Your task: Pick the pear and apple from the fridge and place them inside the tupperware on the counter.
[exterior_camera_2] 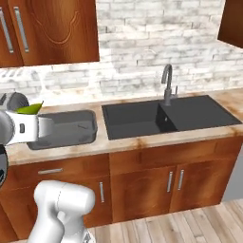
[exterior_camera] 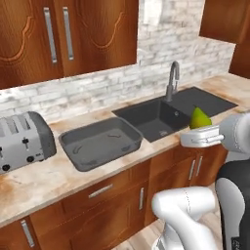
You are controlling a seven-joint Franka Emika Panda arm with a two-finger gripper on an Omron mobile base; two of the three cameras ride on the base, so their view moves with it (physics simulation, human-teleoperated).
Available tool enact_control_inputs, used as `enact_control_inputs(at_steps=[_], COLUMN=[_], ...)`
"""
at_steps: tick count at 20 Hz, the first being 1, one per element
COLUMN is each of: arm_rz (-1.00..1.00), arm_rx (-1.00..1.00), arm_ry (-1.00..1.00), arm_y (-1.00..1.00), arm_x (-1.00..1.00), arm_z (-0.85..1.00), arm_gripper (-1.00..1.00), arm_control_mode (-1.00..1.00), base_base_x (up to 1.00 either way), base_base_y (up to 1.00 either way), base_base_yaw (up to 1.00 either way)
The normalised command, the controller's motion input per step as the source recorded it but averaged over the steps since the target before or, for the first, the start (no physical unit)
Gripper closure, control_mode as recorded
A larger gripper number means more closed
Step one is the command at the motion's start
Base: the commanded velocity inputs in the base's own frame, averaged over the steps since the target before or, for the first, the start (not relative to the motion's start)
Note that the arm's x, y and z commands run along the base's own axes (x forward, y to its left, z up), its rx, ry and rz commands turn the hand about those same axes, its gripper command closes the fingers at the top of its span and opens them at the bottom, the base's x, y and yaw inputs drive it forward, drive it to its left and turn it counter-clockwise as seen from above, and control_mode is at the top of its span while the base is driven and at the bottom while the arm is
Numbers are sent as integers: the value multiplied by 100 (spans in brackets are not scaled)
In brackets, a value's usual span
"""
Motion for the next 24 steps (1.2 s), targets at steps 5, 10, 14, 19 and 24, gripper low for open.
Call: enact_control_inputs(at_steps=[5, 10, 14, 19, 24], arm_rz=[0, 0, 0, 0, 0], arm_rx=[0, 0, 0, 0, 0], arm_ry=[0, 0, 0, 0, 8], arm_y=[0, 0, 0, 0, 0], arm_x=[0, 0, 0, 0, 8], arm_z=[0, 0, 0, 0, -1], arm_gripper=[100, 100, 100, 100, 100], arm_control_mode=[100, 100, 100, 100, -100], base_base_x=[57, 43, 53, 56, 39], base_base_y=[16, 0, 0, 0, 0], base_base_yaw=[-12, 40, 68, 49, 7])
